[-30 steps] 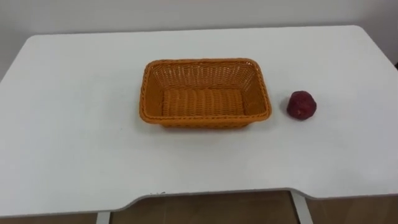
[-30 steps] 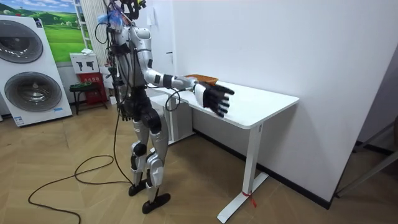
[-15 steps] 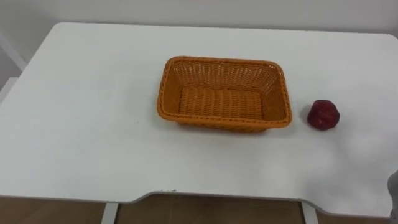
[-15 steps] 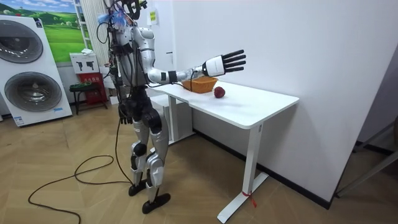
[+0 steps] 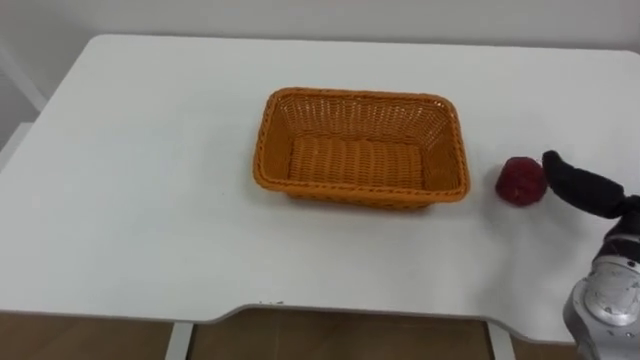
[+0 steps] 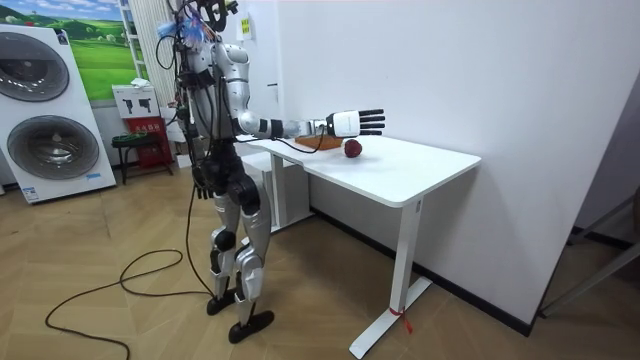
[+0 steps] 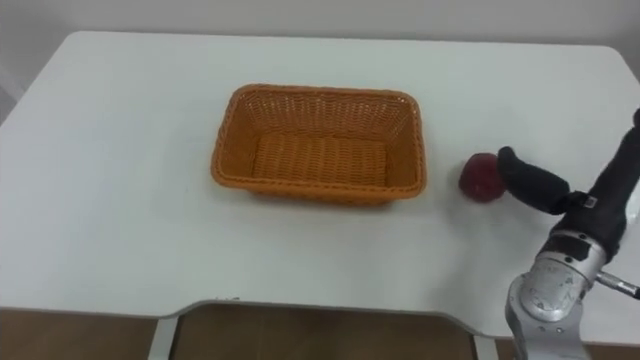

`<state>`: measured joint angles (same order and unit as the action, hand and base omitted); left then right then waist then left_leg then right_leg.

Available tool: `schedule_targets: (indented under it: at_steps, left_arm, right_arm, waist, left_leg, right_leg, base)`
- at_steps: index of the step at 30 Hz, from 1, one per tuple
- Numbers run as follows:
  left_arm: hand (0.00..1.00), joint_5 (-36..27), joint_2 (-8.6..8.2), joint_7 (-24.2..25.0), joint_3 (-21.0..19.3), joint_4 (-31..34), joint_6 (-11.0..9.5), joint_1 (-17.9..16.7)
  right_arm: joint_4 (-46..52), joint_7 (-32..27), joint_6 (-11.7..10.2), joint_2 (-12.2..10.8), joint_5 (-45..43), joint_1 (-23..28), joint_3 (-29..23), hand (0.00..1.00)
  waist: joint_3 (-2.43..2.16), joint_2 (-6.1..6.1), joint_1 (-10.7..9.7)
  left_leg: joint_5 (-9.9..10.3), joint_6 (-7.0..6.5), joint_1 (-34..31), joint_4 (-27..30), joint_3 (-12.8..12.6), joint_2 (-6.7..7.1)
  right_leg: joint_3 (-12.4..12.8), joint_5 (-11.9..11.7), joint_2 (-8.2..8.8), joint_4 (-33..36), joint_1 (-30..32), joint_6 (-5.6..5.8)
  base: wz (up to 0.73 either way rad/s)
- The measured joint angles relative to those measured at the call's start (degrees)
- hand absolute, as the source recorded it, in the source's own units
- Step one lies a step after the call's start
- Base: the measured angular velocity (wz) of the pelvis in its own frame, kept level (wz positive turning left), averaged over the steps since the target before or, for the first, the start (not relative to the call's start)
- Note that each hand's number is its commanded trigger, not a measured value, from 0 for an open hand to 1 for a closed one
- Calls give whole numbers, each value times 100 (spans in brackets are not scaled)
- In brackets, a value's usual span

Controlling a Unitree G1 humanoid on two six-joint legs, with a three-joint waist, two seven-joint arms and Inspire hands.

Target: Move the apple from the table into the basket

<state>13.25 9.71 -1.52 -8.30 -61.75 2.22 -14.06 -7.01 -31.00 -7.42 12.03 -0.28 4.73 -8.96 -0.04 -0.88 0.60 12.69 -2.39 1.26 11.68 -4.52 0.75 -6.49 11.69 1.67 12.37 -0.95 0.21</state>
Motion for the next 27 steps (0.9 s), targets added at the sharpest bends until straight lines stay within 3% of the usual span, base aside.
schedule_targets:
  at_steps: [12, 22, 27]
  left_arm:
    - [0, 11, -1, 95, -2, 0, 29, 0]
    - [0, -8, 1, 111, -5, -18, 28, -5]
    - [0, -16, 4, 154, -1, -17, 30, -9]
  right_arm:
    - [-187, 731, 158, 9, -2, -1, 97, 0]
    - [-847, 1183, 207, 74, -1, -136, 92, 0]
    - [-1061, 1379, 247, 267, 27, -158, 94, 0]
  waist:
    - [-25, -4, 54]
    - [7, -17, 82]
    - [31, -57, 99]
  left_leg:
    - [-1, 0, 35, -7, 8, -6]
    - [-4, -3, 25, 14, 34, -7]
    - [-4, -3, -4, 8, 63, -6]
  right_leg:
    - [-20, -16, 7, -73, -72, -1]
    - [-77, -38, 16, -59, -102, 0]
    - [-86, -38, 16, -67, -86, 0]
  base:
    - [0]
    - [2]
    - [0]
